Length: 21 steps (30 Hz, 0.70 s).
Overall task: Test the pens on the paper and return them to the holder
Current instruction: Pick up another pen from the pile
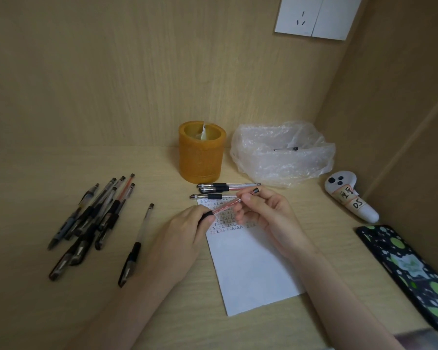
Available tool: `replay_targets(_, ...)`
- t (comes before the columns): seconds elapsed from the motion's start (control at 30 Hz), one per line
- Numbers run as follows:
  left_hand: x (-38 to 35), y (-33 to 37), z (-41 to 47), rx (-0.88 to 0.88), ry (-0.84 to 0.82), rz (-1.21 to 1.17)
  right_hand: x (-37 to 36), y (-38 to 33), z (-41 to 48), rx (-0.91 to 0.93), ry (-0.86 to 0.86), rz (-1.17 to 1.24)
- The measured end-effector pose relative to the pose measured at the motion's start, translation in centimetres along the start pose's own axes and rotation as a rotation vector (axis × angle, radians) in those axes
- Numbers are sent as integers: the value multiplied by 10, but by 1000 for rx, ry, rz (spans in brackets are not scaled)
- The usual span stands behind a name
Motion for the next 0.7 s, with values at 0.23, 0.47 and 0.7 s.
replay_targets(0.23,-1,0,1,9,-4,-6,3,2,1,7,14,-28)
replay_targets(0.47,11,-1,0,-30,59,6,-2,-8,-1,56,-40,-8)
replay_targets(0.7,-6,14,-3,-65,-71,-117,-27,12,-7,-93,-237,-32)
Point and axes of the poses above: each hand's wrist, its own z-axis towards the middle knuckle, its own x-axis out of the back of the hand, y = z × x, the point moved 9 cm from there along z, towards the middle knuckle, and after that the axes turned 4 degrees about -z, right-handed, at the moved point
